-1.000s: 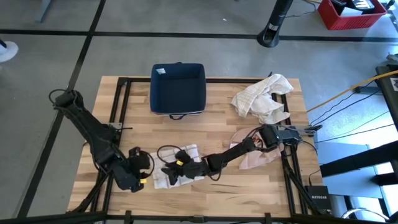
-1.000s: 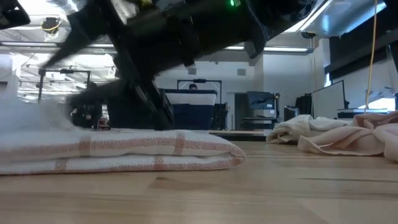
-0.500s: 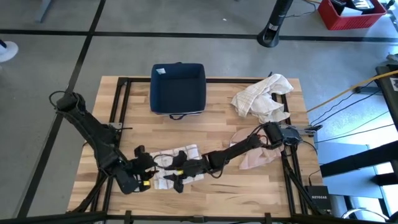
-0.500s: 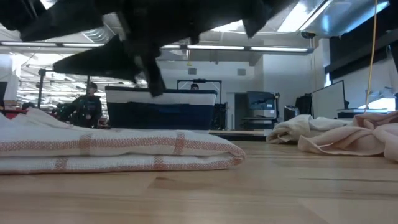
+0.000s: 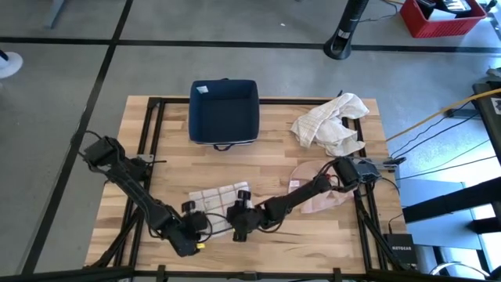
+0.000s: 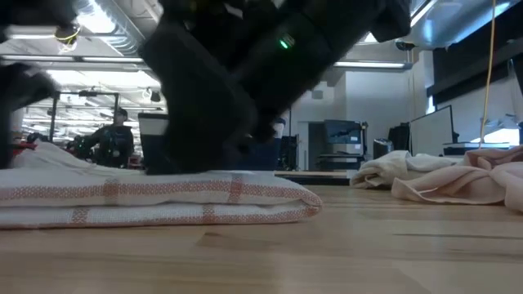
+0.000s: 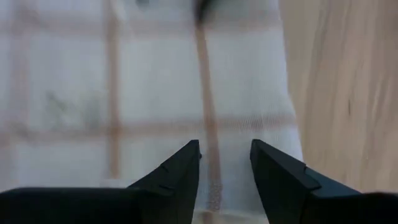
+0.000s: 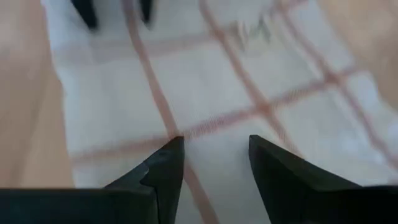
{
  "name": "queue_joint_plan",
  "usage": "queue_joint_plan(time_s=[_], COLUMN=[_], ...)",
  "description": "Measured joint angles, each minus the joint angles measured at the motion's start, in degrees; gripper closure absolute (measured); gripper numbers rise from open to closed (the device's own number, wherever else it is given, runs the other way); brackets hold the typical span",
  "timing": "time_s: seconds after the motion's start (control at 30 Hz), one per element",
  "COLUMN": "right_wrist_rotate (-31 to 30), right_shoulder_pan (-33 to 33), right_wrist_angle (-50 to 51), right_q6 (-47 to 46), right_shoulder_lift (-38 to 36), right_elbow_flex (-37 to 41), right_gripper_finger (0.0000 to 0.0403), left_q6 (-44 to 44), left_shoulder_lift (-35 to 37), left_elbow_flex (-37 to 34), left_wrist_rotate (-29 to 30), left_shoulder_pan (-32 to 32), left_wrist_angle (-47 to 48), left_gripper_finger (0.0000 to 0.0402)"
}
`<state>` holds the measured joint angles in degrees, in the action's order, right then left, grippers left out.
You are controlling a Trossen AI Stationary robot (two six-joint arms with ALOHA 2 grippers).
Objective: Fold towel
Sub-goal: Fold the left white patterned towel
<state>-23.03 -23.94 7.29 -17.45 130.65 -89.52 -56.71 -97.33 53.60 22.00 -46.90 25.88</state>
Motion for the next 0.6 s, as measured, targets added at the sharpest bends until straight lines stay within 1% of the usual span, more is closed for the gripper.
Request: queue_joint_plan(time_s=[0.07,0.1,0.23,0.37,0.5,0.6], right_wrist_rotate=[-0.1,-0.2,-0.3,0.8,2.4,2.9], right_shoulder_pan=[-0.1,-0.1,0.4,0.7,0.2,-0.7], right_wrist_angle=[1.3,1.5,1.4,2.7,6.5,11.4], right_q6=[0.0,0.1,1.3,2.9,3.0,2.2], right_shoulder_lift=[0.0,0.0,0.0,-1.3,-6.7,-9.5], right_elbow_flex=[0.0,0.0,0.0,-1.0,-1.4,-1.2], right_gripper_finger=[0.0221,0.0221,0.0221,0.0221,0.0221,0.0221], left_q6=[-2.8,-3.8,-4.8,-4.1,-1.5,1.6], left_shoulder_lift=[-0.2,-0.2,0.3,4.2,8.7,9.6], left_elbow_flex=[0.0,0.0,0.0,0.0,0.1,0.1], left_wrist_rotate=[-3.1,-3.8,-4.2,-4.1,0.5,5.5], left_shoulder_pan=[-0.7,-1.0,-1.5,0.1,1.8,3.5], left_wrist_angle=[1.3,1.3,1.3,0.9,0.0,0.4], left_gripper_finger=[0.0265,0.0265,0.0265,0.0265,0.0265,0.0265])
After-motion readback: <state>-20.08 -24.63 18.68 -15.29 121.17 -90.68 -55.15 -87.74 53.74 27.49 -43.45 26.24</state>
